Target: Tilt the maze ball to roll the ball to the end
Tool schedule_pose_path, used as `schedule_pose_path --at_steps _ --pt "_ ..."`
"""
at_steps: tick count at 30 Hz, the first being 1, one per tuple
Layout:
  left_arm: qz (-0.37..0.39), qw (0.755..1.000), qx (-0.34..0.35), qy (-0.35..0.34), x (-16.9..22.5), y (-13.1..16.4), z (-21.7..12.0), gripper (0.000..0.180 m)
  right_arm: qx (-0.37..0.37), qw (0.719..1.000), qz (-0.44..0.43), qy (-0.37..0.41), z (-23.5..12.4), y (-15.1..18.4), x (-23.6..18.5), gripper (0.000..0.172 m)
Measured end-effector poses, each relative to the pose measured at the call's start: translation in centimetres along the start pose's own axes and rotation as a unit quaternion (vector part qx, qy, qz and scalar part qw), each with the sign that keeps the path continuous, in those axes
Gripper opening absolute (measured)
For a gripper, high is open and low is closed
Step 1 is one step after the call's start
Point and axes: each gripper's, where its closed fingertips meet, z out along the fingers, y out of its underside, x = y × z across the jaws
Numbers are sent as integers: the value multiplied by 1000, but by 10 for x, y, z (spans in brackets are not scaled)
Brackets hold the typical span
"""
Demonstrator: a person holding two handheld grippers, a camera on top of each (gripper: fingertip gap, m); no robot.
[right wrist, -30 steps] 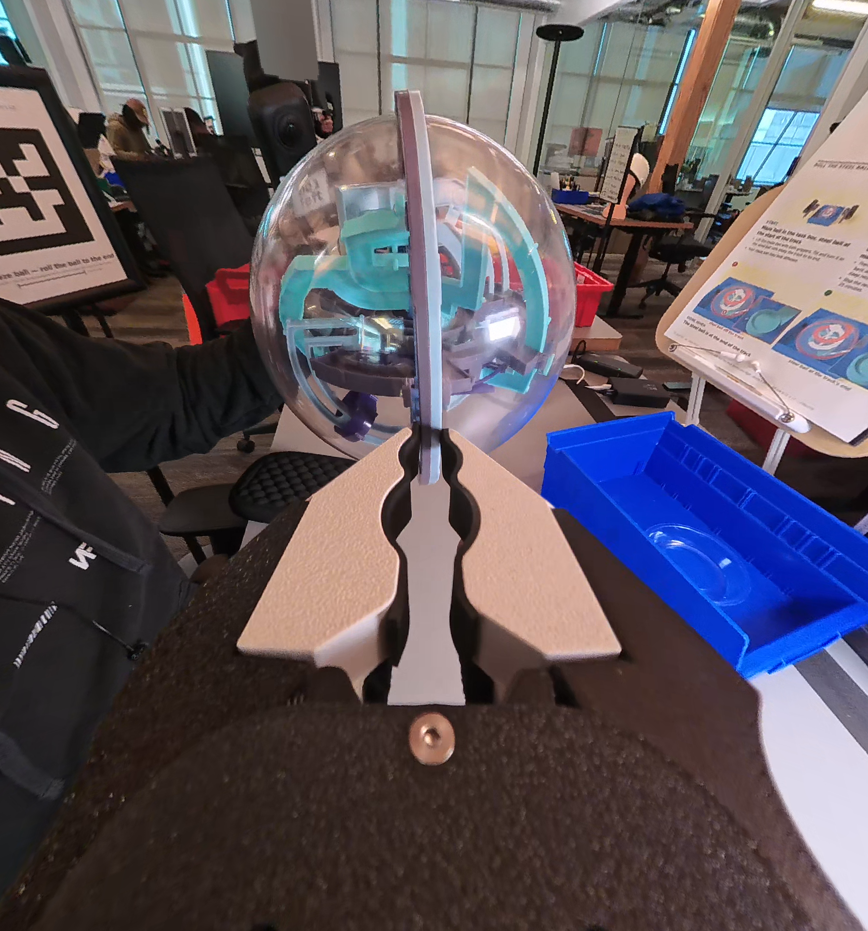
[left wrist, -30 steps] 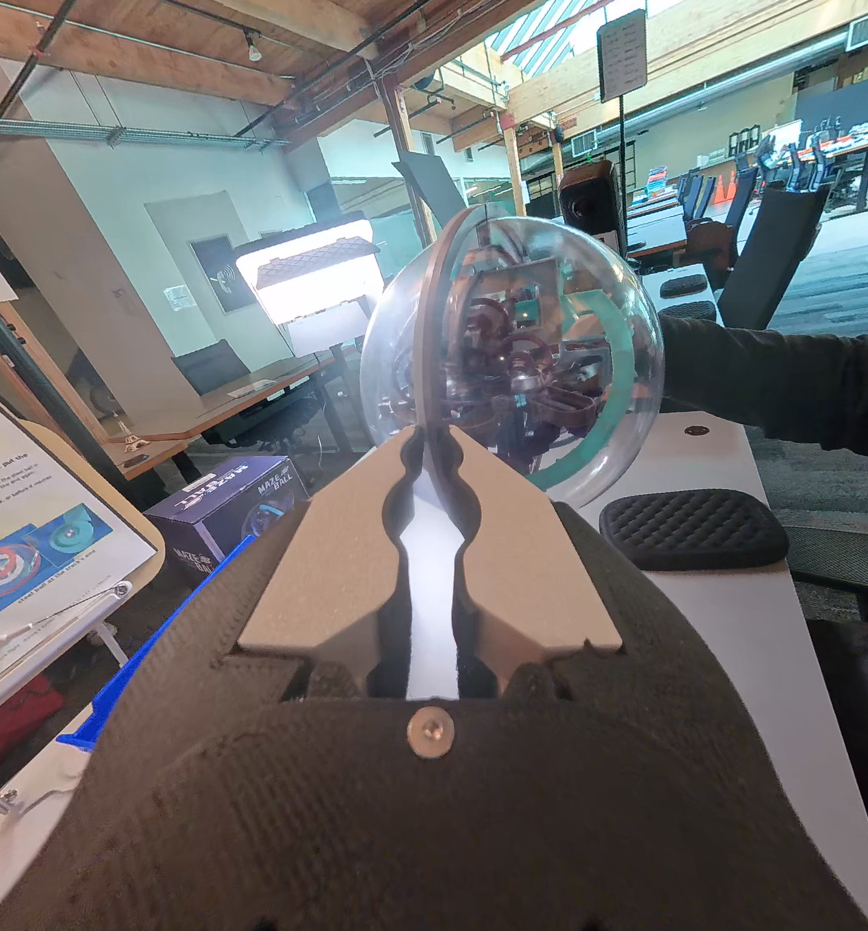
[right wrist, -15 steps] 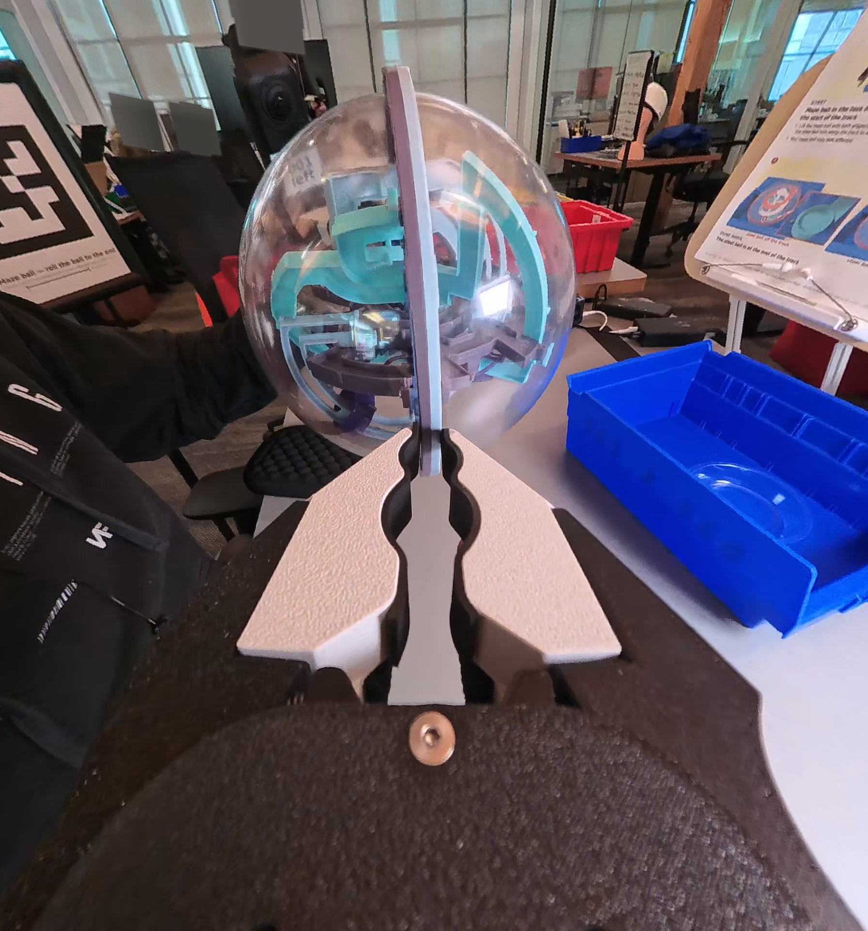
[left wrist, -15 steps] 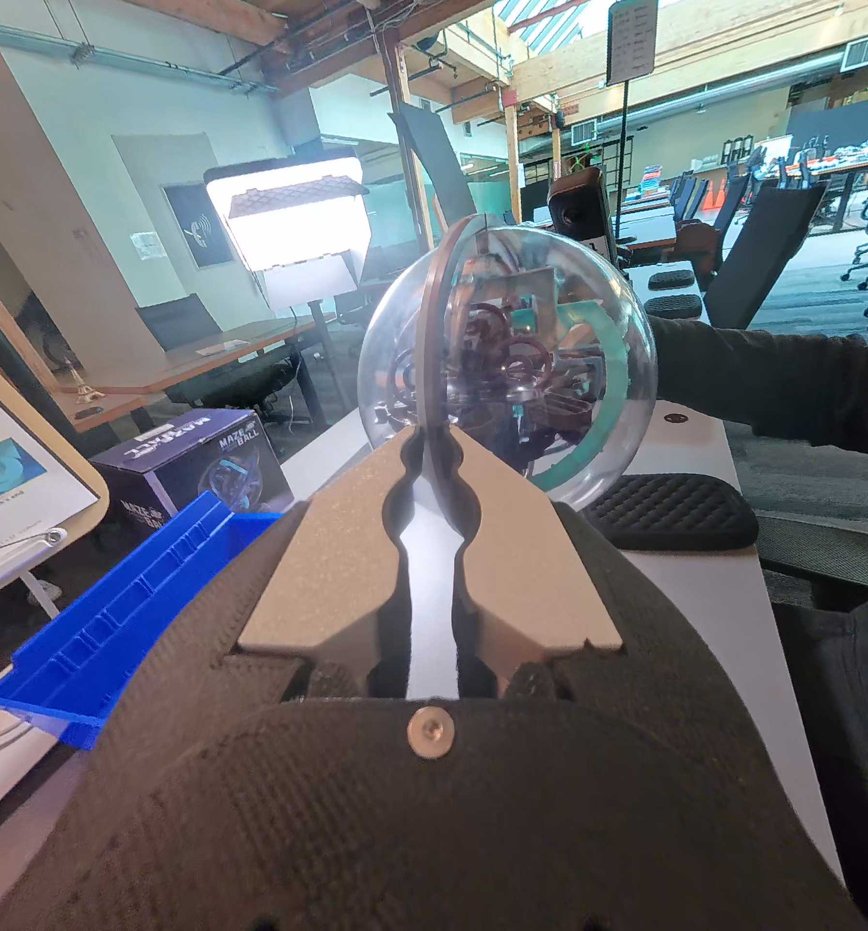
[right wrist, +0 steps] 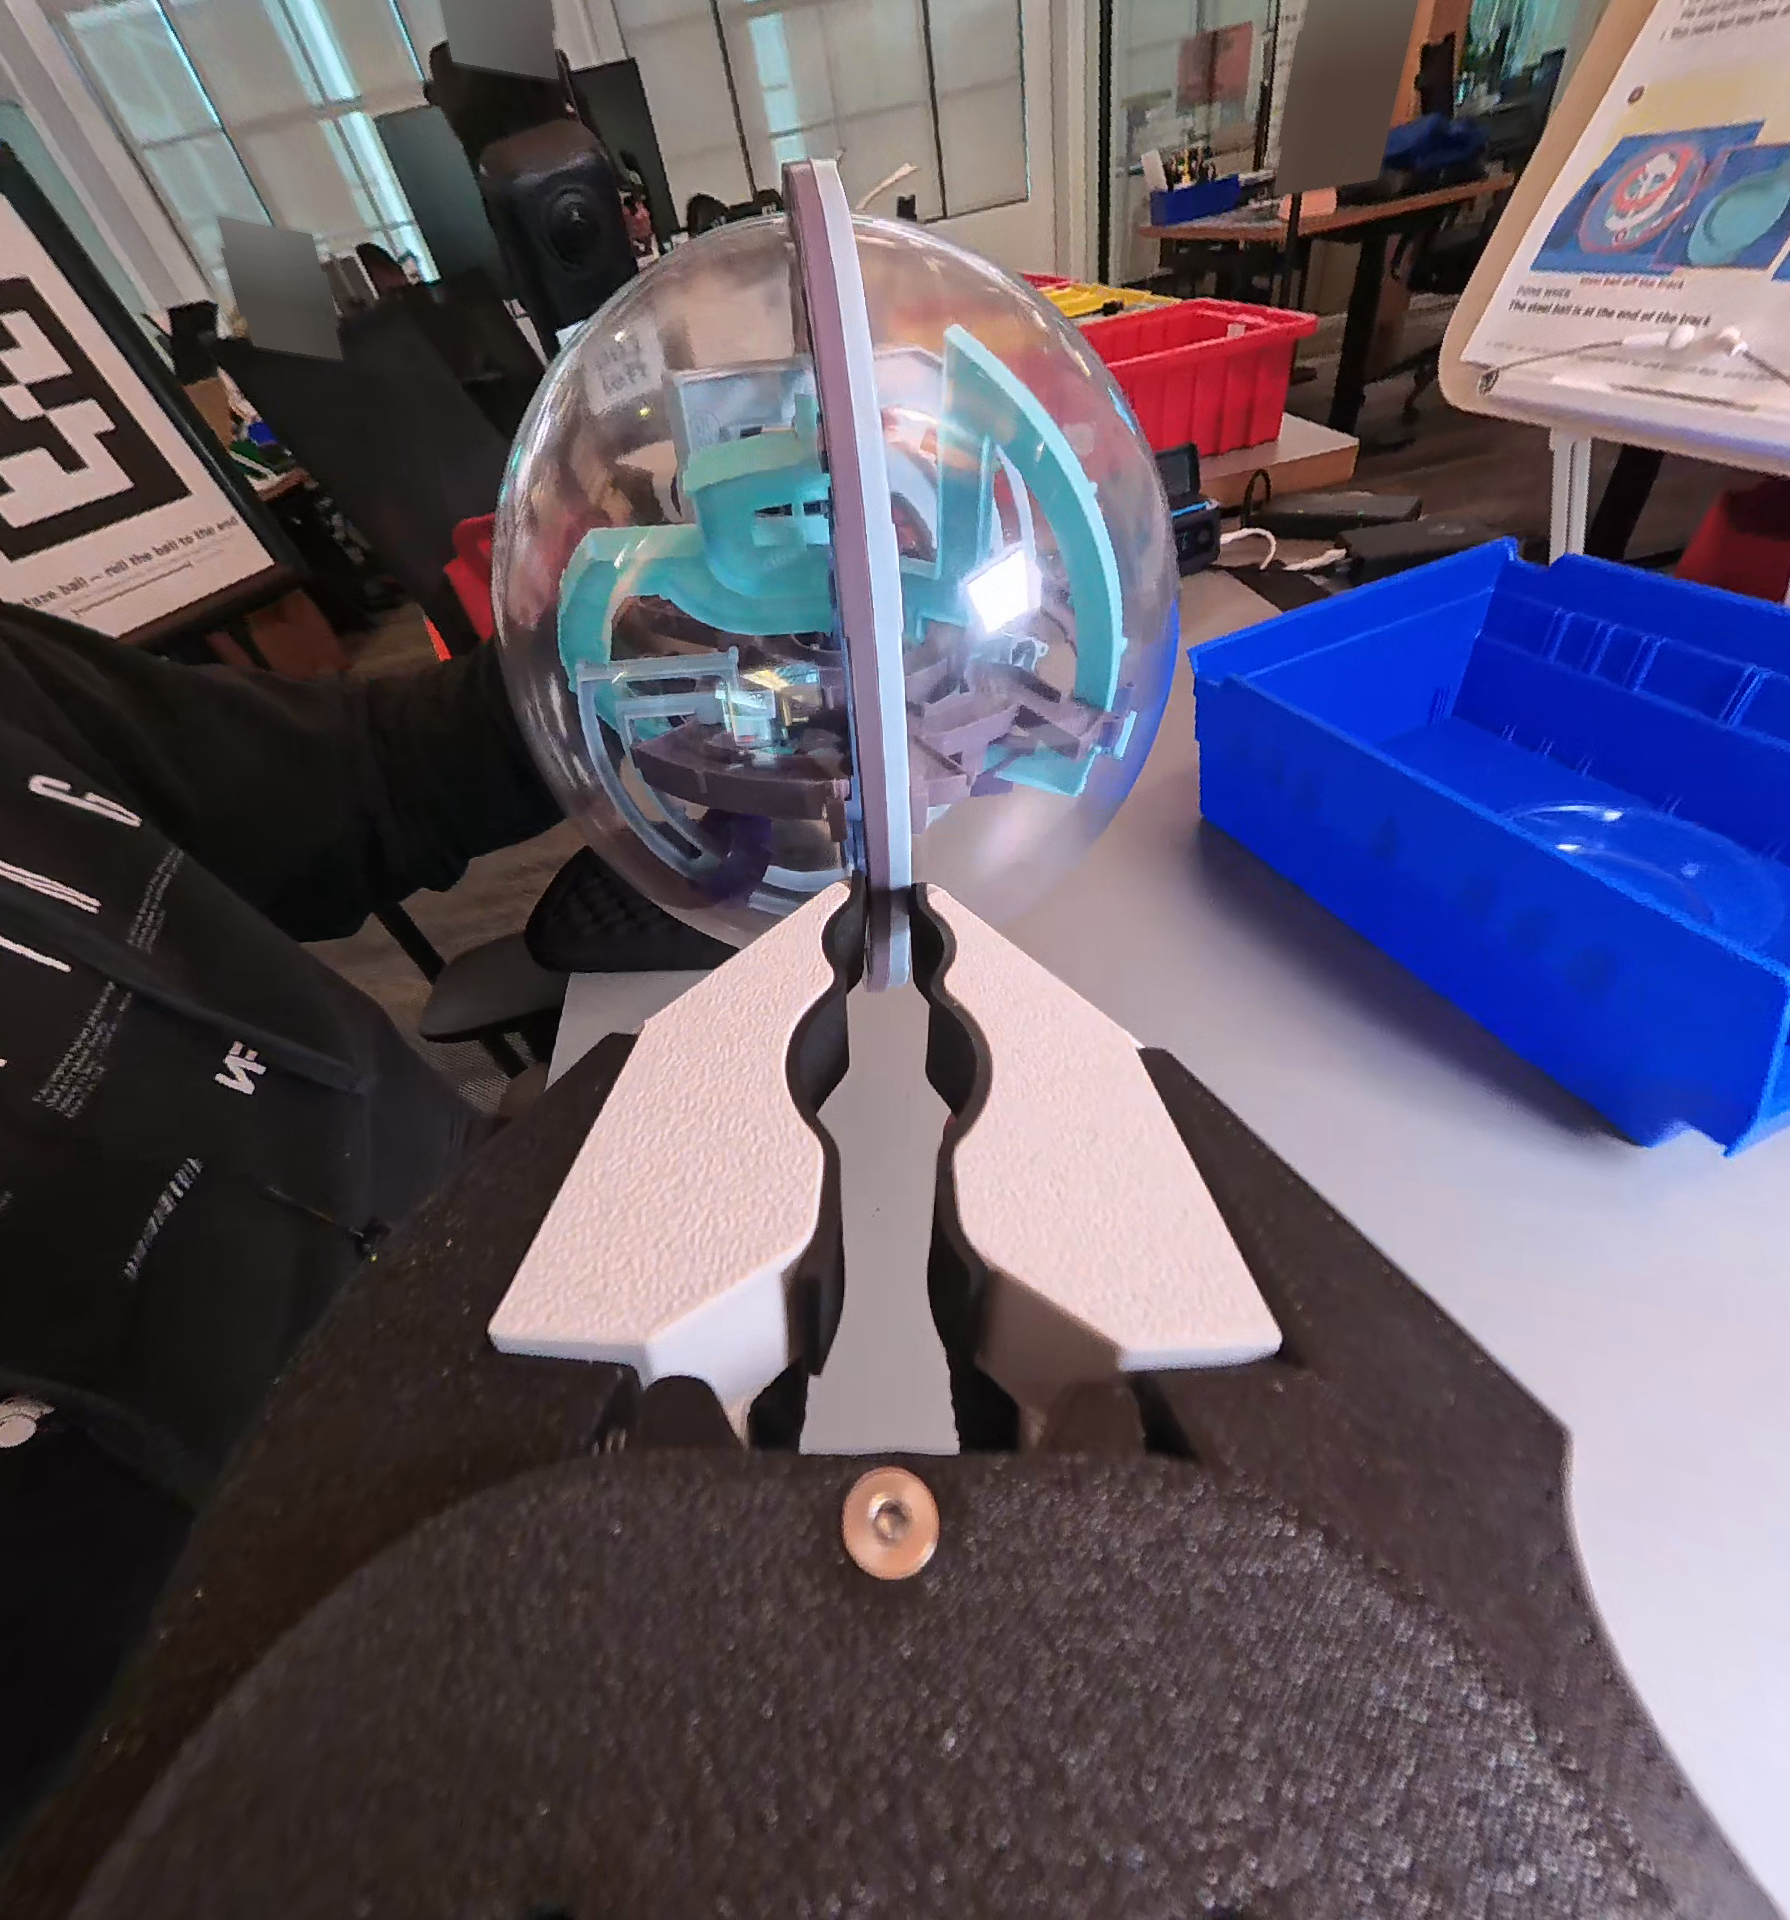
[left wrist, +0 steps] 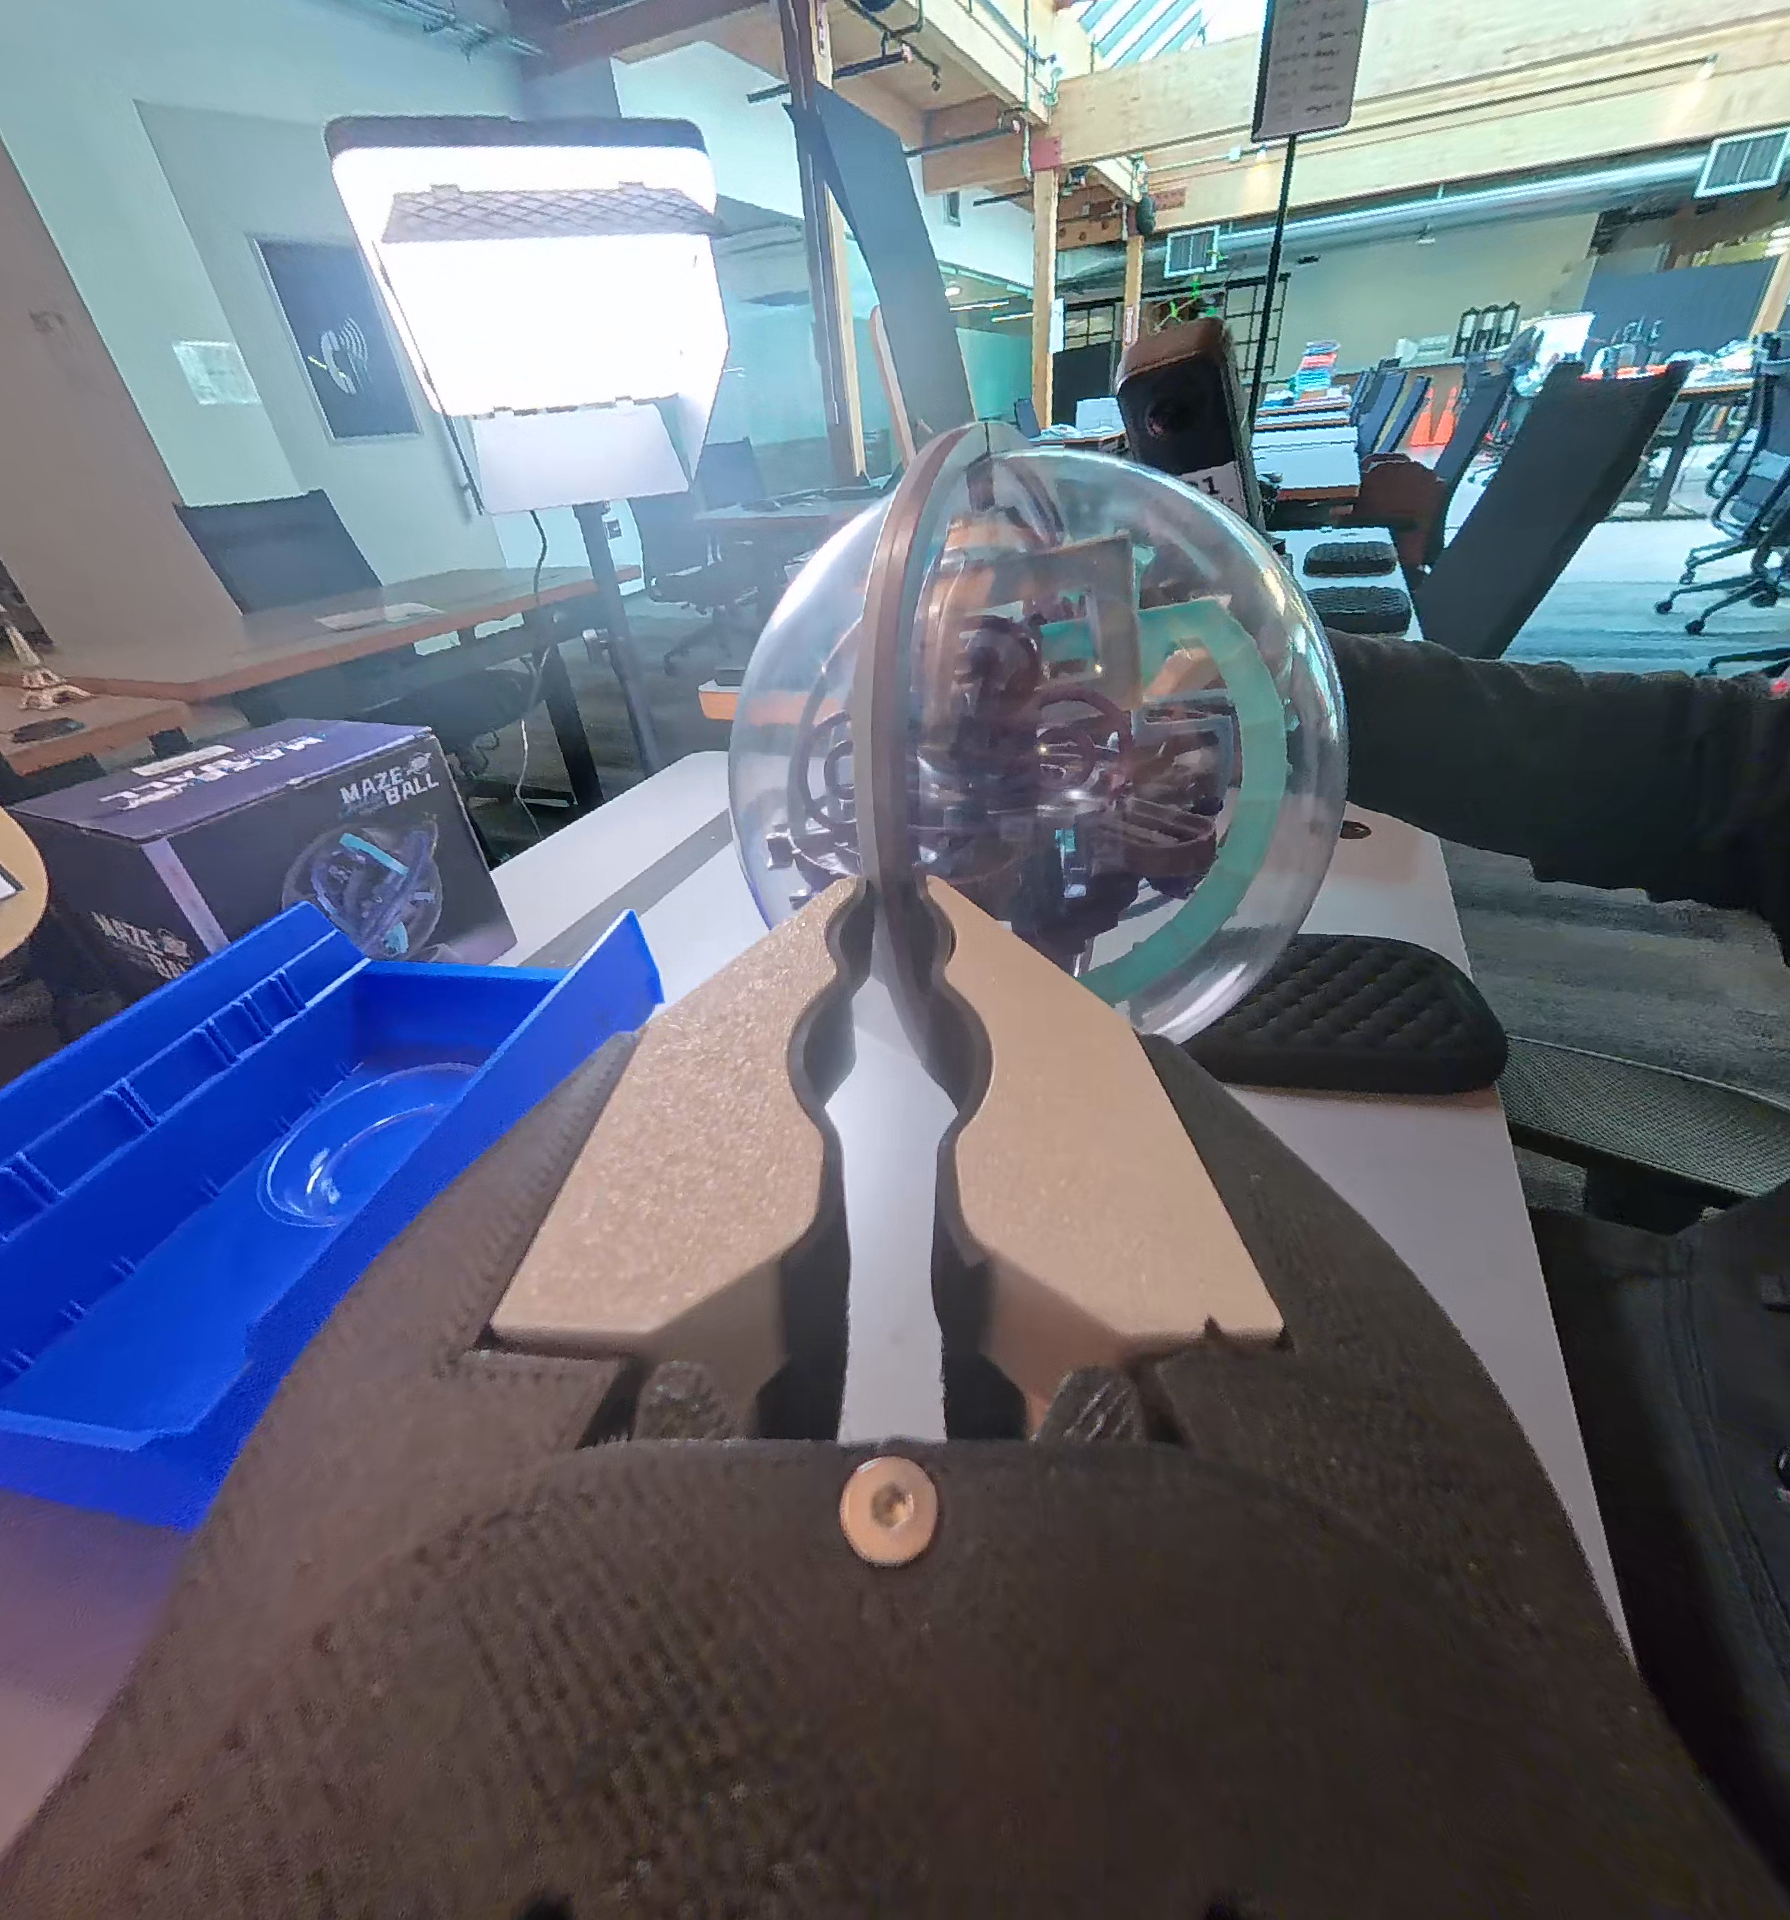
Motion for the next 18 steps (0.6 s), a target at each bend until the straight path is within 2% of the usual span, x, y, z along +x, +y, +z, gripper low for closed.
schedule_pose_path --at_steps 18 --pt "-85 996 -6 22 5 34 6 4 -26 997 71 -33 8 57 0 5"
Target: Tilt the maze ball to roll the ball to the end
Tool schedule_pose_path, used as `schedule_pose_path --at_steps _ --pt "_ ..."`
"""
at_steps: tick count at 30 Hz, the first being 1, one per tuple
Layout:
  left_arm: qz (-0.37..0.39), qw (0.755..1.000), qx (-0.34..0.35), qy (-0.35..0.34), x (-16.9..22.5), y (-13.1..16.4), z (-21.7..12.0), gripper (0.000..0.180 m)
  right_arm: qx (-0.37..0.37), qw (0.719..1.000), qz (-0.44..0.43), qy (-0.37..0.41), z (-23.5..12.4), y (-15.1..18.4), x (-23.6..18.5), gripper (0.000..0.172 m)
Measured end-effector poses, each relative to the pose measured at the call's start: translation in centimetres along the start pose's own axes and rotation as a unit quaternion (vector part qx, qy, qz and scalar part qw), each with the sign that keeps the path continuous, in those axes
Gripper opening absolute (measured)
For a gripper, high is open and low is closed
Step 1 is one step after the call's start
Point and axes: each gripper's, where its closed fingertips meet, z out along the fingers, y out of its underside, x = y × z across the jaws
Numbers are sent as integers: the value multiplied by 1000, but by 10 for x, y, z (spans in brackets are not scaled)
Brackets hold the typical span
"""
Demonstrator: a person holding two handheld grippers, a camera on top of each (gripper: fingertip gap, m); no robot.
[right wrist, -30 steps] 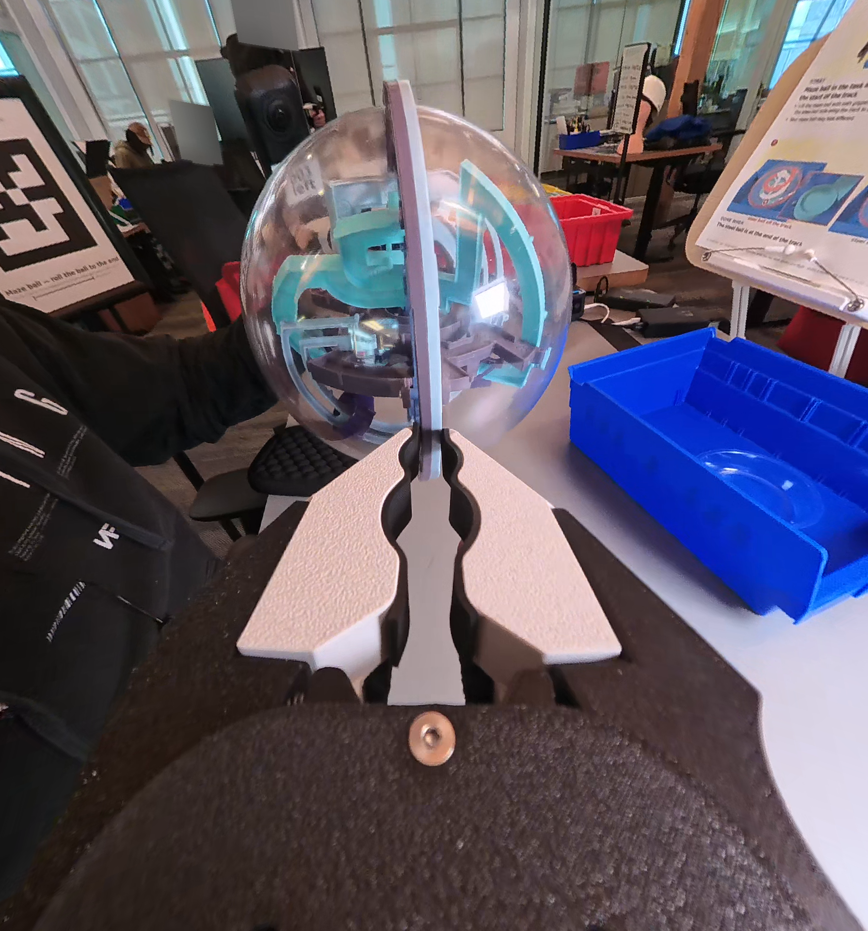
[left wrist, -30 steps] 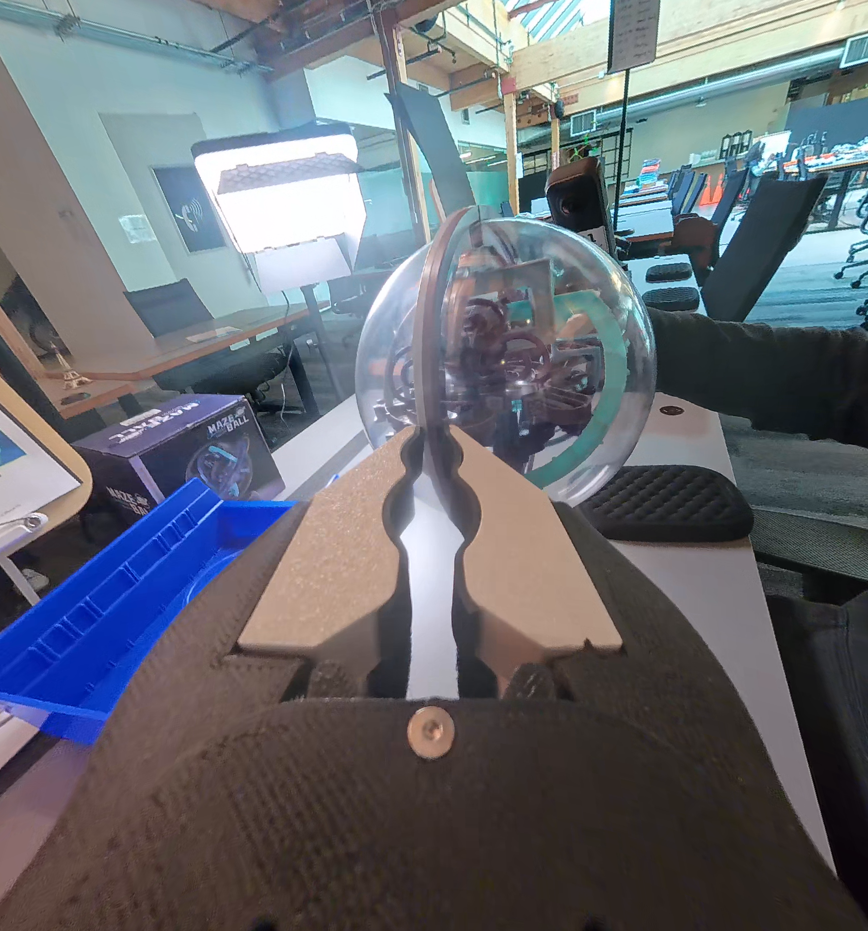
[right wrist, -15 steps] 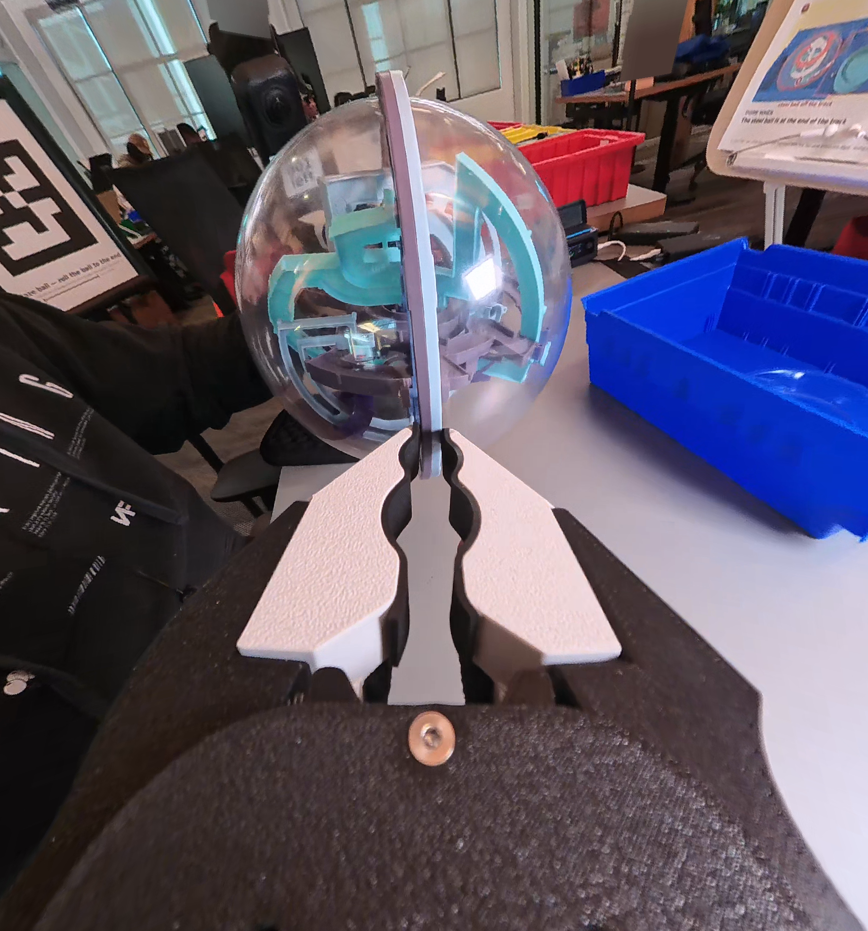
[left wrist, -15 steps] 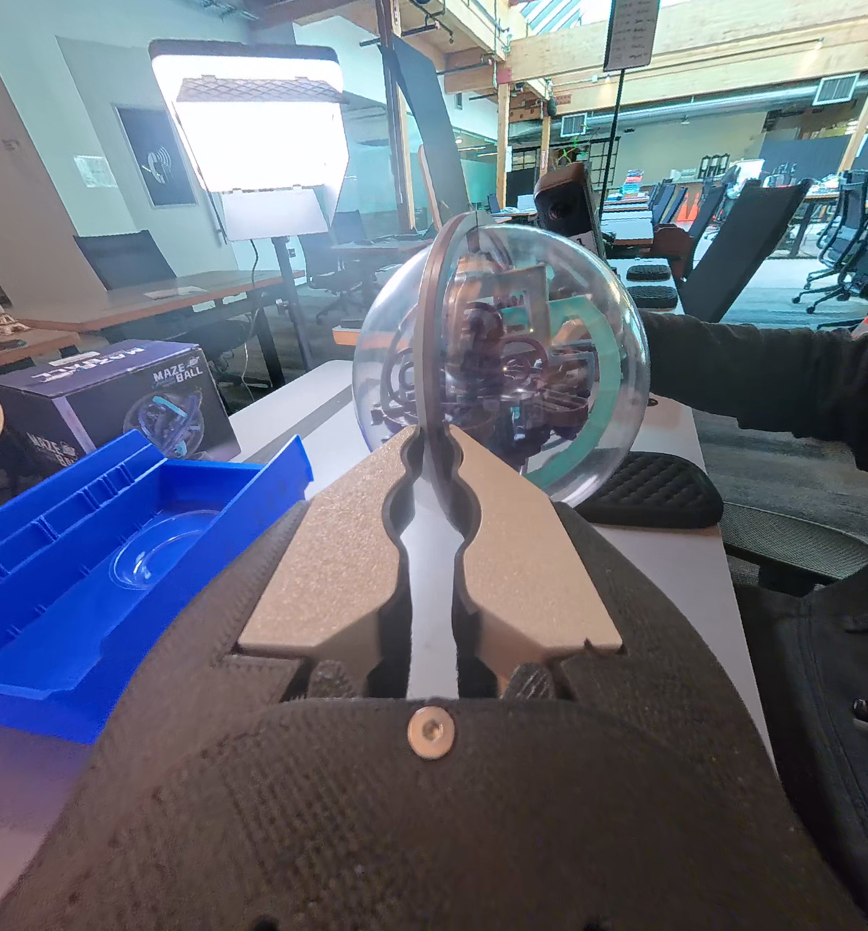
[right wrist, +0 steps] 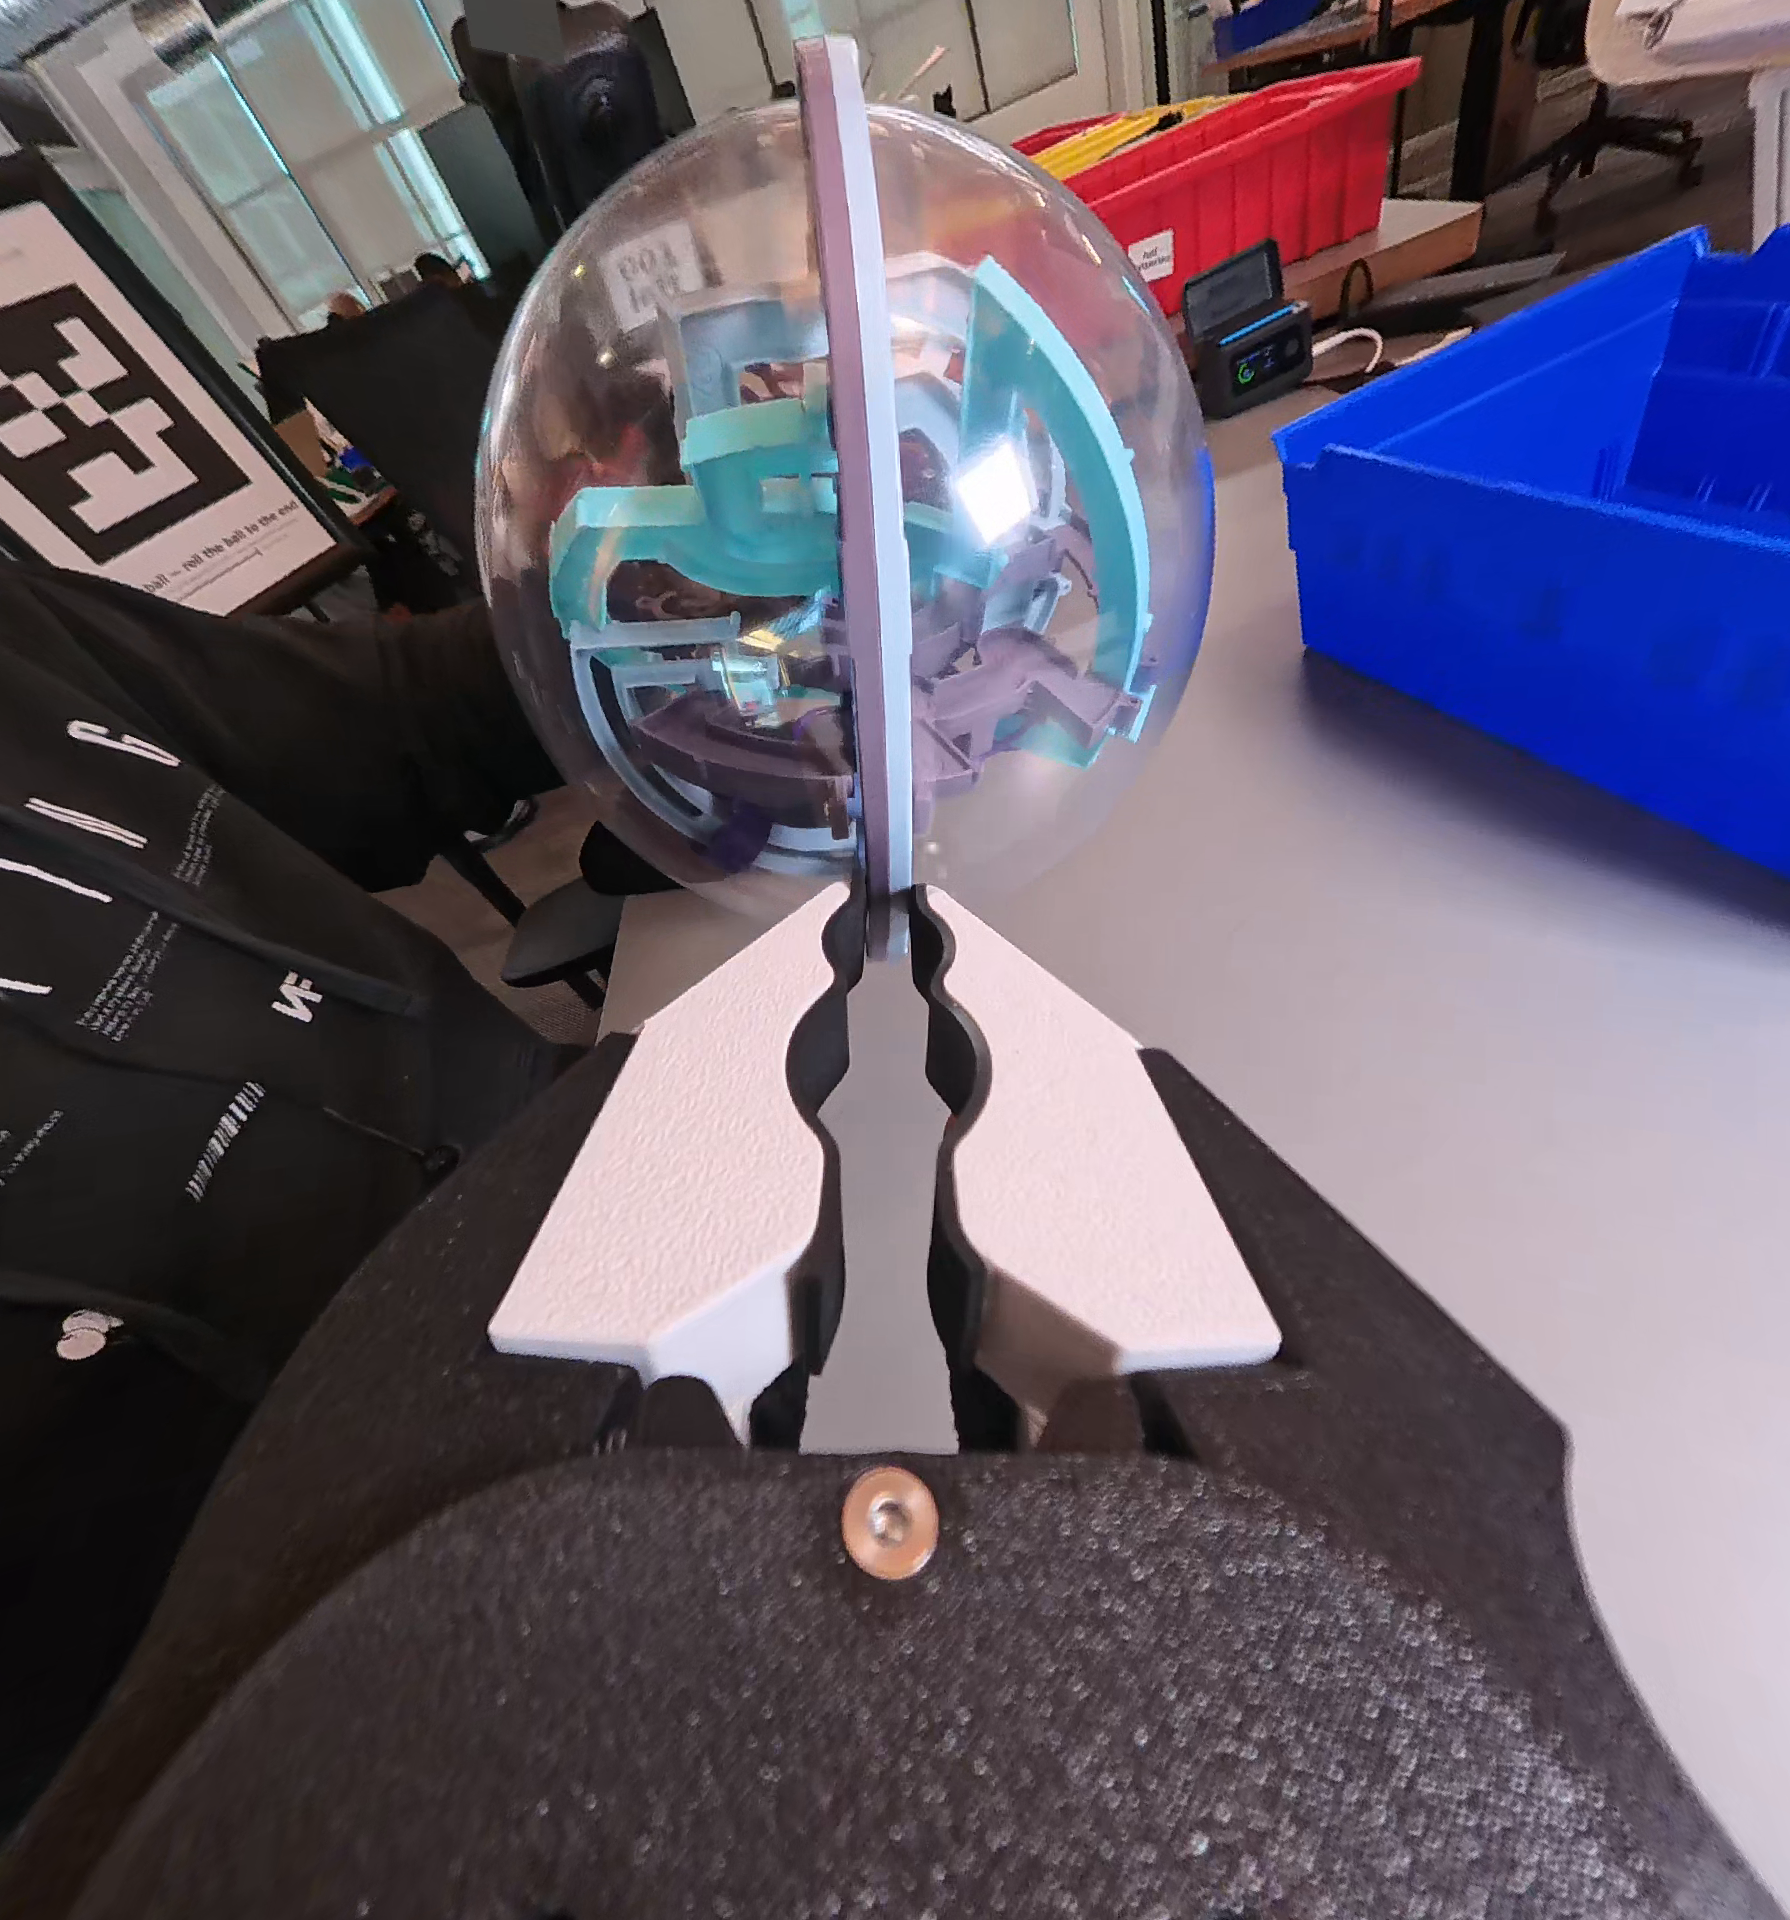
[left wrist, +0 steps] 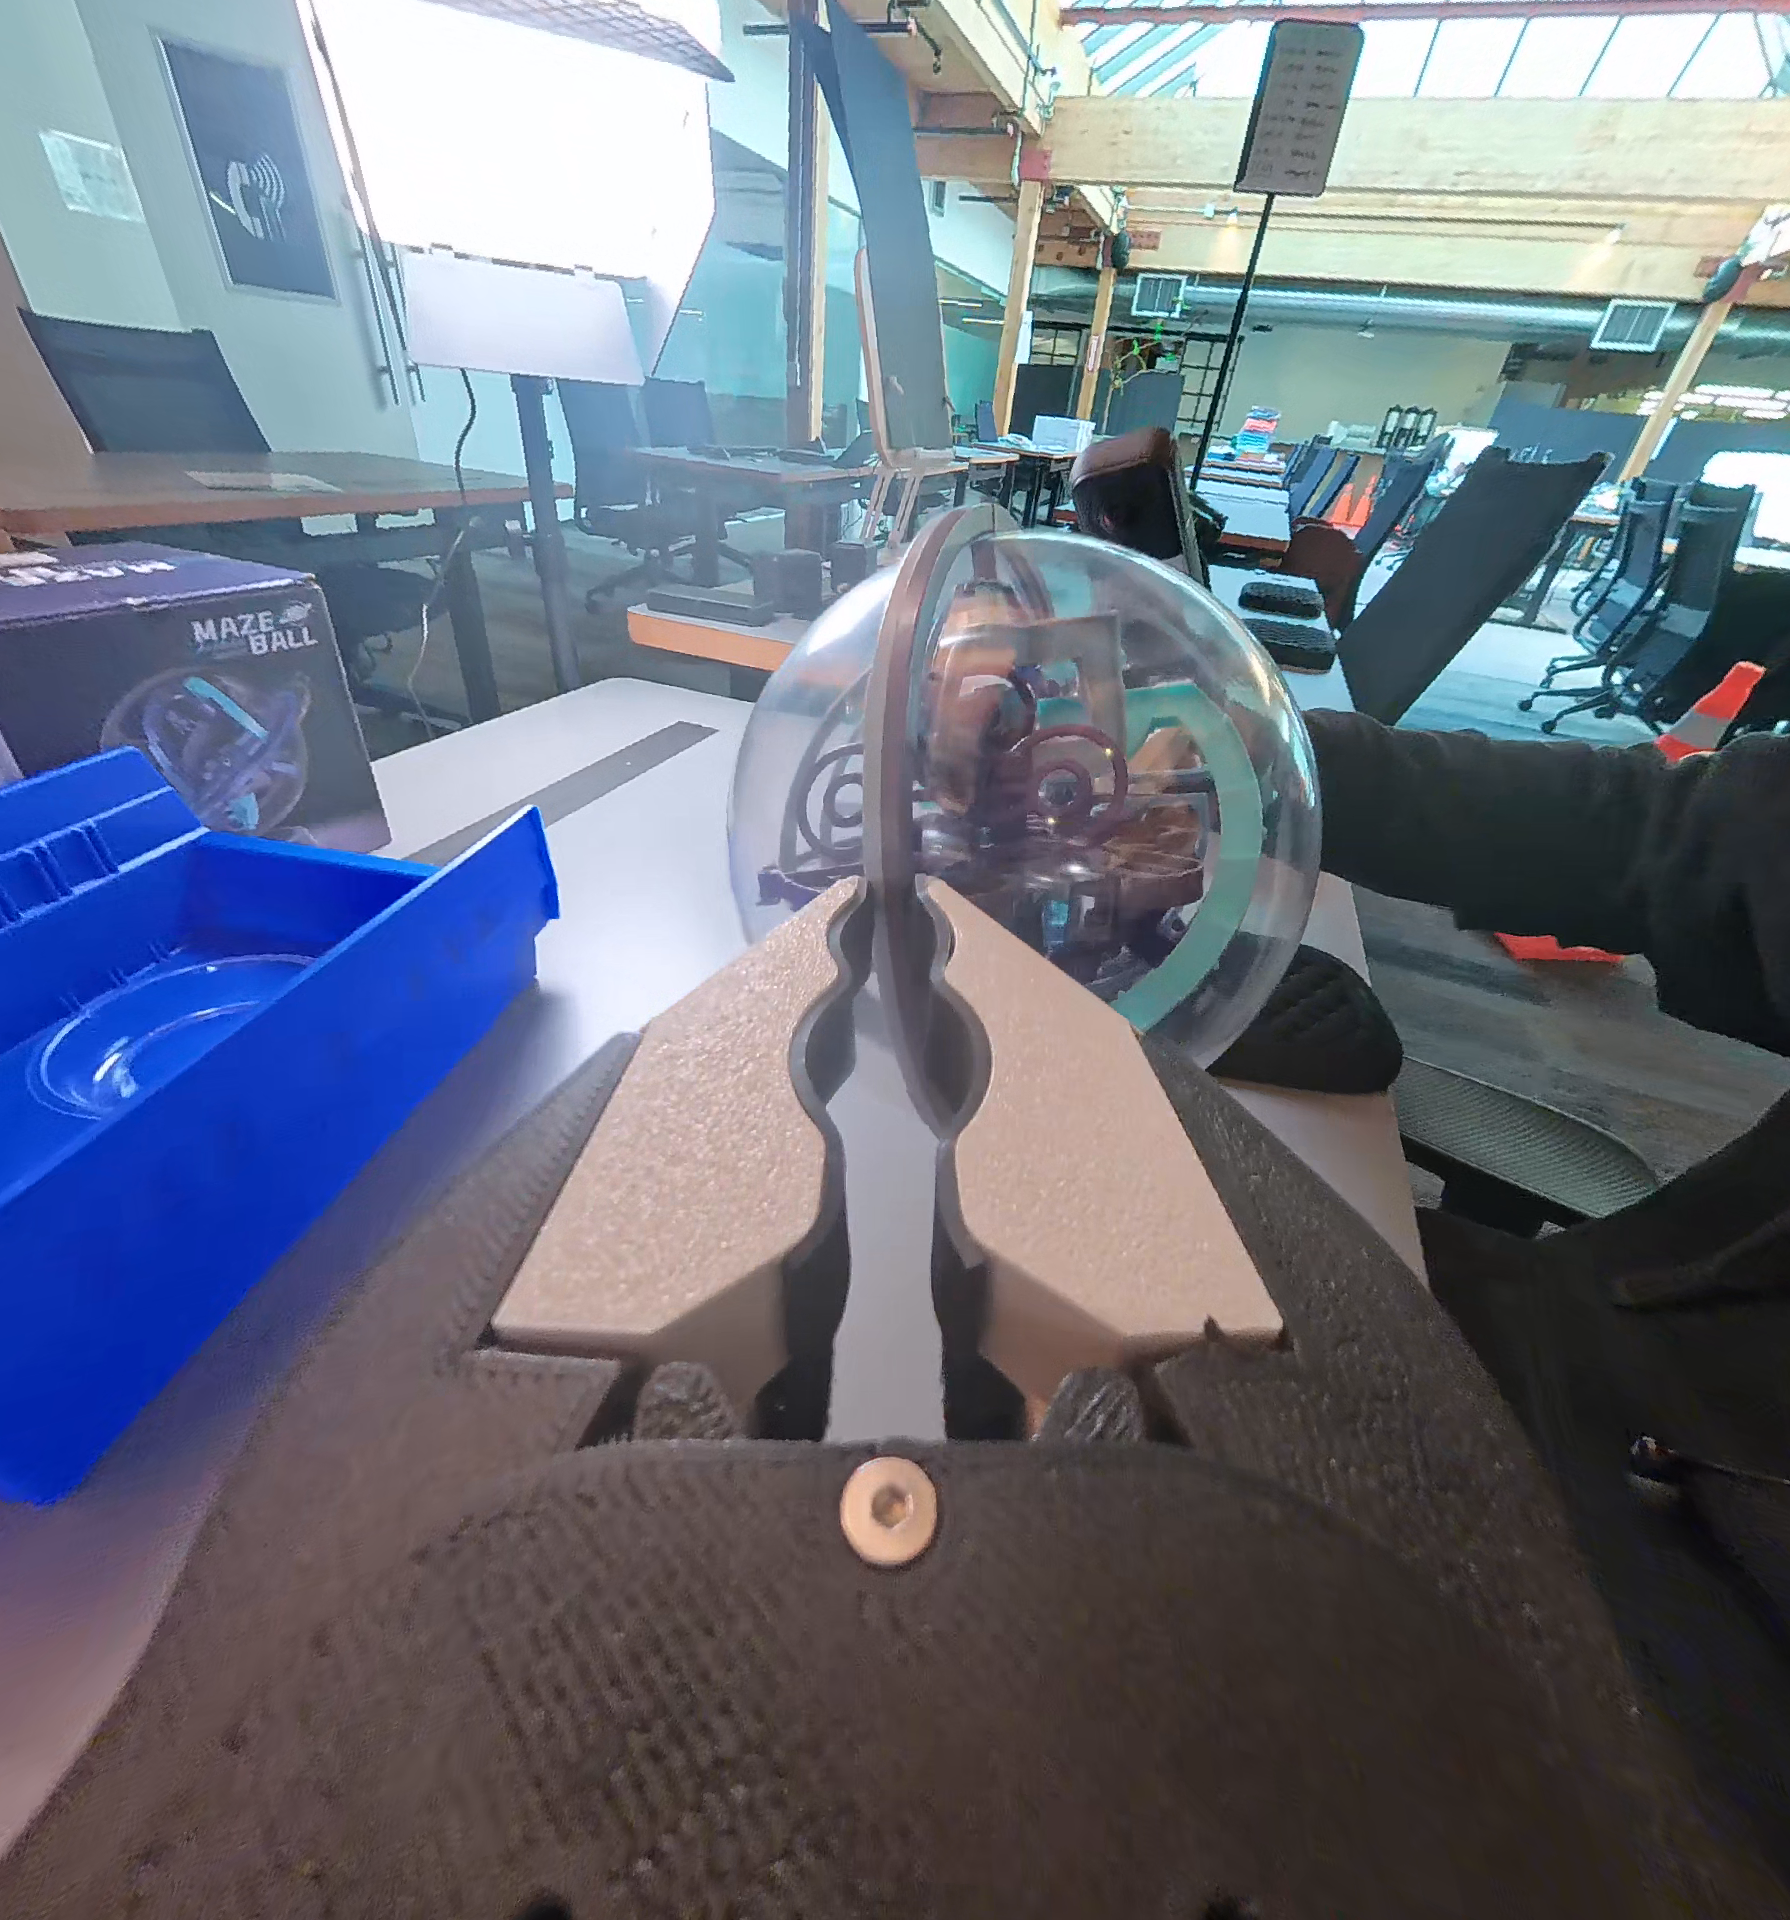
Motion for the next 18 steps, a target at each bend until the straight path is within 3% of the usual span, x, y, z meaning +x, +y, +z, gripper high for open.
schedule_pose_path --at_steps 8,18 --pt "-15 1000 0 8 0 11 2 4 -16 1000 16 -11 3 16 4 5" --pt "46 998 38 14 8 -8 0 5 -11 998 -64 1 -7 -11 -3 5"
